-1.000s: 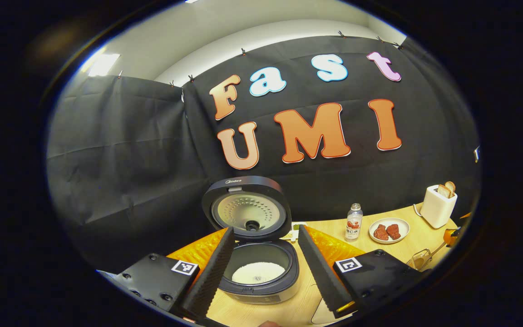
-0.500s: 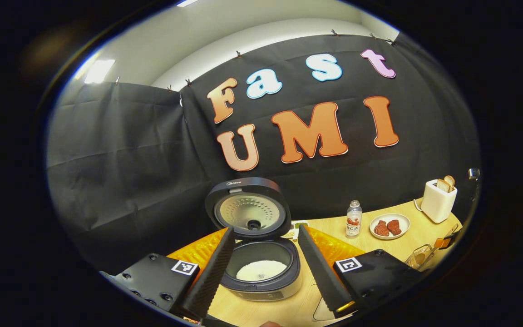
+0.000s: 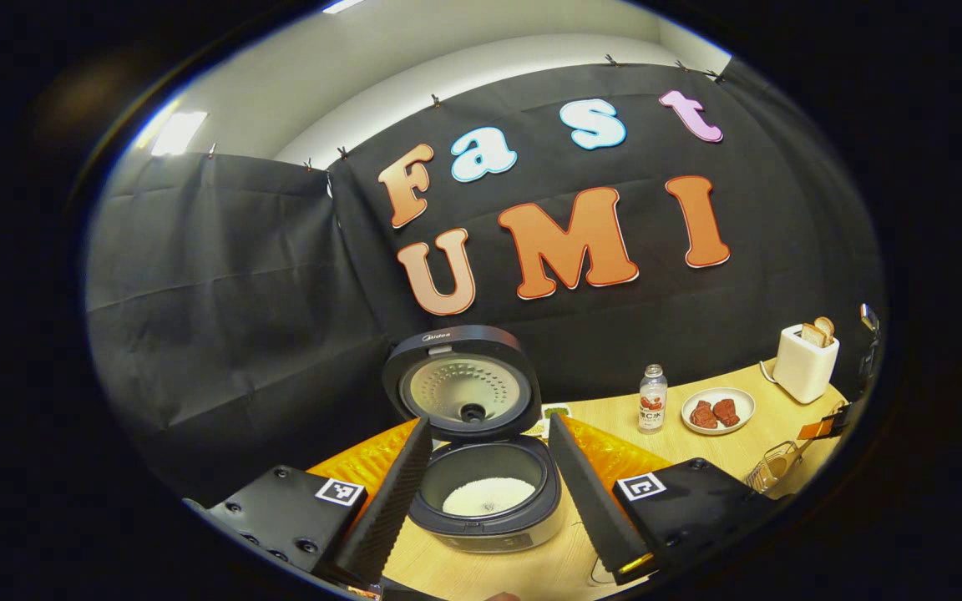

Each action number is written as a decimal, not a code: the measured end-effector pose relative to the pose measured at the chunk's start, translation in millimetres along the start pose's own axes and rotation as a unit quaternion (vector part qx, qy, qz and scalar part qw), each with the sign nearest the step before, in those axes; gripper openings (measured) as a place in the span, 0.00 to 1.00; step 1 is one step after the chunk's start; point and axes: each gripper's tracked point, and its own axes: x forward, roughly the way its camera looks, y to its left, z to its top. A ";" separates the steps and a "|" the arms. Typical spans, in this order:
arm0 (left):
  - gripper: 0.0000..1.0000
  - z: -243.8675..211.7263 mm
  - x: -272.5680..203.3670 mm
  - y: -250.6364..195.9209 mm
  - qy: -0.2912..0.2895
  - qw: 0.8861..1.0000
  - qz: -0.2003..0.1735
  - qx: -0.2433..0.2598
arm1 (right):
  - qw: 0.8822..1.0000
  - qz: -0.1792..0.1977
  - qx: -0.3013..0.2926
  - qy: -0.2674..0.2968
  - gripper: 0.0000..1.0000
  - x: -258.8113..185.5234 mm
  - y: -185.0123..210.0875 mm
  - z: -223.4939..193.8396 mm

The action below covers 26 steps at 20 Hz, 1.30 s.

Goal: Close the left gripper, press the button to open the rice cooker; take a wooden spoon from the chopstick holder with the right hand, scoop a spoonful of rice and pour it into the rice cooker, then put the wooden spoon back into the chopstick holder.

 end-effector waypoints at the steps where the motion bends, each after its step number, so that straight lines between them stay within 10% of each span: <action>1: 0.87 -1.6 0.2 1.4 0.001 1.000 -0.002 -0.002 | 1.000 -0.003 -0.008 -0.004 0.21 -2.1 3.6 3.0; 13: 1.00 -8.3 16.1 37.4 -0.021 1.000 -0.006 -0.011 | 0.997 0.014 -0.045 -0.068 0.18 -77.4 73.2 50.9; 26: 1.00 -40.5 47.2 68.6 0.004 0.999 -0.033 -0.018 | 0.987 0.075 -0.143 -0.014 0.18 -86.3 166.3 -46.1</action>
